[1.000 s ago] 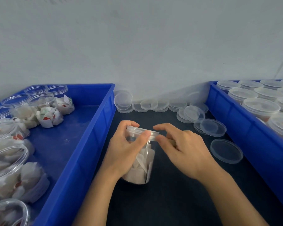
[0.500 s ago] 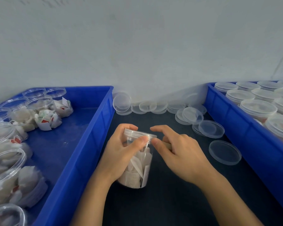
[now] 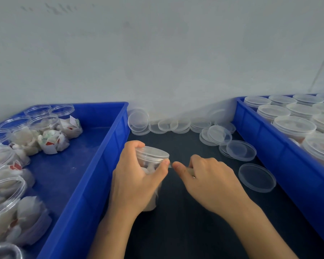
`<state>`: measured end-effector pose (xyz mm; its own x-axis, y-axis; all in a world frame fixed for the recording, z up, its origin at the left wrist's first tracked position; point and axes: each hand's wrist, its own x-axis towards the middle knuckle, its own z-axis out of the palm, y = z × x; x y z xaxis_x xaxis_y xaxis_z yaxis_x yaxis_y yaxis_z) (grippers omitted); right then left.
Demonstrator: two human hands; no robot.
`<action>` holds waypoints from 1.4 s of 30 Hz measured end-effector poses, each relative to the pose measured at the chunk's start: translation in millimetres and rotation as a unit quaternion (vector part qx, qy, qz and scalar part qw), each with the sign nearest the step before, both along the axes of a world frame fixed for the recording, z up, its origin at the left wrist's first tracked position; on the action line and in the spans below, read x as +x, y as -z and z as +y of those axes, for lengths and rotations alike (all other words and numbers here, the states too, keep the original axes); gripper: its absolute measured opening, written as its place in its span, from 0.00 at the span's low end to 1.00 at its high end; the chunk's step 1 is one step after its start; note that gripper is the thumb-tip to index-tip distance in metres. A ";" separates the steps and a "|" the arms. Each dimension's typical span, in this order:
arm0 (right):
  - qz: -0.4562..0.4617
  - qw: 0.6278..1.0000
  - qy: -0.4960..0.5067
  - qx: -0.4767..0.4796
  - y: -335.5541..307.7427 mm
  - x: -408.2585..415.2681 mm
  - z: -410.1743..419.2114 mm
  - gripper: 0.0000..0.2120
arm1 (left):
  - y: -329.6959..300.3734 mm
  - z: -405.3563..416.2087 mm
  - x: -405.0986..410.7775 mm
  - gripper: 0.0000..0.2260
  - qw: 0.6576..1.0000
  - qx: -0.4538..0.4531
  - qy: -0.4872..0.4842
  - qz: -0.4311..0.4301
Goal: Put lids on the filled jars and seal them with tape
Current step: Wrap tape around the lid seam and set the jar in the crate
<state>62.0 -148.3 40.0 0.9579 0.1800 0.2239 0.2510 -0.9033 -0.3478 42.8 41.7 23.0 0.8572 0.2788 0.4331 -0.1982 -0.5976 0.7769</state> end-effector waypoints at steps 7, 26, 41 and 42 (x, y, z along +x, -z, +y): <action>0.106 0.992 0.006 0.065 -1.0 3.9 -4.8 0.36 | -0.9 -1.6 -0.5 0.28 1.000 -0.022 0.006 0.007; -0.002 0.977 -0.093 0.191 -17.8 -5.8 -5.6 0.33 | -7.4 6.7 -3.3 0.25 0.988 -0.112 0.097 0.052; -0.023 0.977 -0.105 0.184 -15.6 -5.3 -7.9 0.33 | -0.6 8.5 -0.6 0.26 0.983 -0.140 0.110 0.054; -0.021 0.975 -0.108 0.193 -16.3 -5.6 -8.0 0.33 | -0.1 9.3 0.0 0.25 0.982 -0.145 0.110 0.055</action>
